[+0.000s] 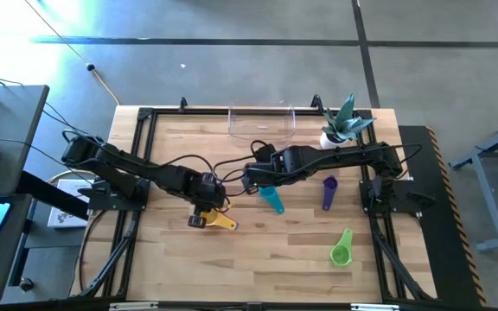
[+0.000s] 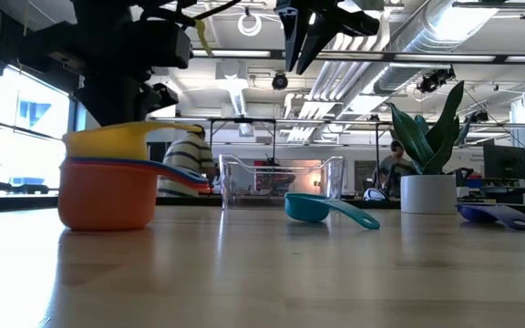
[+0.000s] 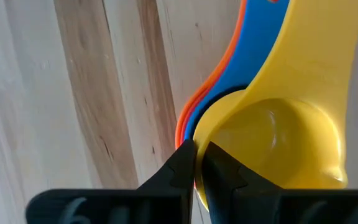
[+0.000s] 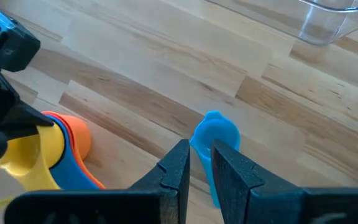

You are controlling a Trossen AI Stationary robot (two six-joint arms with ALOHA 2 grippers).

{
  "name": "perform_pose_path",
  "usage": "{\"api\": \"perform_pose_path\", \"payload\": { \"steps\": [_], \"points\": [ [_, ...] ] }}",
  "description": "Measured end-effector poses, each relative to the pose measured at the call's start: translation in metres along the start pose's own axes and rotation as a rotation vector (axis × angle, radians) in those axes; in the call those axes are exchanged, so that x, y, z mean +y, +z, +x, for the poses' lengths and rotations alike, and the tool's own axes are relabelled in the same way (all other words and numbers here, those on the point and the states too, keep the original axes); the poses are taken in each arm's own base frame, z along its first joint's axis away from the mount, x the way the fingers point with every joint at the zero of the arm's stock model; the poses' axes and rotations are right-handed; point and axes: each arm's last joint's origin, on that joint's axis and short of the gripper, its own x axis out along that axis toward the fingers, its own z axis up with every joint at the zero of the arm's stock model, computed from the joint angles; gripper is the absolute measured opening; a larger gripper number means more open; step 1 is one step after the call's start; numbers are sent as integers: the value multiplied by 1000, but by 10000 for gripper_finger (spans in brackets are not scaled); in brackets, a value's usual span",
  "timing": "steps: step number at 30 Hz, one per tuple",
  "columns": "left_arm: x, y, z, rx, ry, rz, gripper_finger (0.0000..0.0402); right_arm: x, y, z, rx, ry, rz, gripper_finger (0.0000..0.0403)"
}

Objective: Nest measuring cups in basket
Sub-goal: Stack the yellow measuring cup on top of the blue measuring cup, then stack the green measuring cup on top of the yellow measuring cup

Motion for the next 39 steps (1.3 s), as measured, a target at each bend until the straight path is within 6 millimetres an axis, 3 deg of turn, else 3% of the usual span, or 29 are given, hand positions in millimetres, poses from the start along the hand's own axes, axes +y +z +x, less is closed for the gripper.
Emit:
{"api": "perform_pose_path", "payload": {
  "steps": [13,20,25,39],
  "points": [
    [1,0,1,0,-15,-27,57,0,-1,0,15,0,-26,57],
    [9,0,1,5,-6,-124,67,-3,-9,-7,32,-16,-45,57],
    [11,-4,-5,40,-2,-162,65,-7,-27,-28,39,-27,-26,57],
    [14,11,-59,-44,-5,-155,62,-9,-103,-65,115,-97,122,57]
  ]
}}
